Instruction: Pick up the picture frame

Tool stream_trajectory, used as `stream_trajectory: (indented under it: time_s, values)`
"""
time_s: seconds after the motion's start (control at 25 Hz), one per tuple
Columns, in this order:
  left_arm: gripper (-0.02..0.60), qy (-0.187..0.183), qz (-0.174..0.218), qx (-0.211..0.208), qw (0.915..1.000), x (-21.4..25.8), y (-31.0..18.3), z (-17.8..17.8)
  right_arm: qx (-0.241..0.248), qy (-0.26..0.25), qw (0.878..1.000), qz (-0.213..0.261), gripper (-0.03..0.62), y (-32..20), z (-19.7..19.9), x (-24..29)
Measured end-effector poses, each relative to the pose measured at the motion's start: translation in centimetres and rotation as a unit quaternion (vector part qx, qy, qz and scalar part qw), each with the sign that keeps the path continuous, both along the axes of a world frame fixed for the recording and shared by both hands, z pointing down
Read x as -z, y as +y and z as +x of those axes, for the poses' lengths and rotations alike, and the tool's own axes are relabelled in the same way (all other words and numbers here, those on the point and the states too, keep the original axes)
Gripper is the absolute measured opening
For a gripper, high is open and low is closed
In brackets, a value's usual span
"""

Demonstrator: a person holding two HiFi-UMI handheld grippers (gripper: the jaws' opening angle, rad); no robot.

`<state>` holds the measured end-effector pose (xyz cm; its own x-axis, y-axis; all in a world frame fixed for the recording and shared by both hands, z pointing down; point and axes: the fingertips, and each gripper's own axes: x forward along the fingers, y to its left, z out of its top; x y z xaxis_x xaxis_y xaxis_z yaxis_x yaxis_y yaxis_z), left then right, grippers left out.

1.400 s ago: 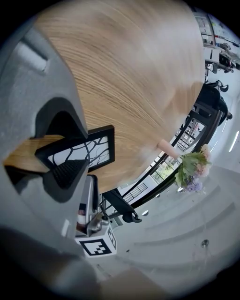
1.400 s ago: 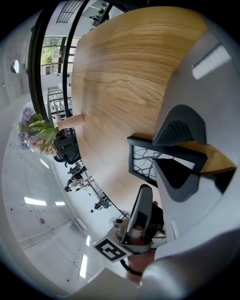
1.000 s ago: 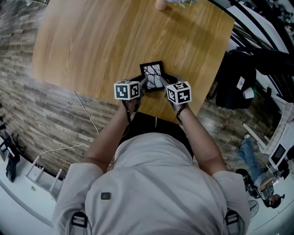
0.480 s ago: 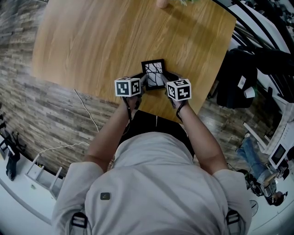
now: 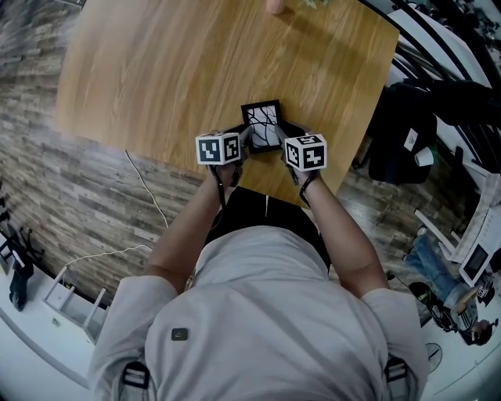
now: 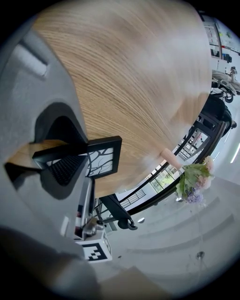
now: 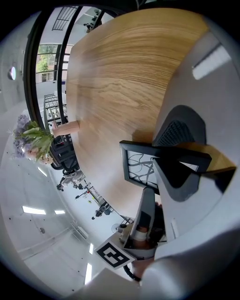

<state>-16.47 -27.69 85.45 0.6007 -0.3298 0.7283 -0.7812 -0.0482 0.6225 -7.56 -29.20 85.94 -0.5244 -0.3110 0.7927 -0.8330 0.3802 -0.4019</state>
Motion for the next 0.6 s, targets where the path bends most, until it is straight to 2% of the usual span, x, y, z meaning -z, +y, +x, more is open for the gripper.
stream_trajectory:
  time_s: [0.2,0.6]
  values:
    - [0.078,0.003,0.029,-0.006,0.9996,2.4,-0.4,0.1,-0.024,-0.012,1.0,0.011,0.091,0.0,0.3,2.1]
    - [0.077,-0.003,0.113,-0.045,0.9926,10.1,-2.7,0.5,-0.061,-0.031,0.995,0.075,0.091,-1.5,0.9,9.8]
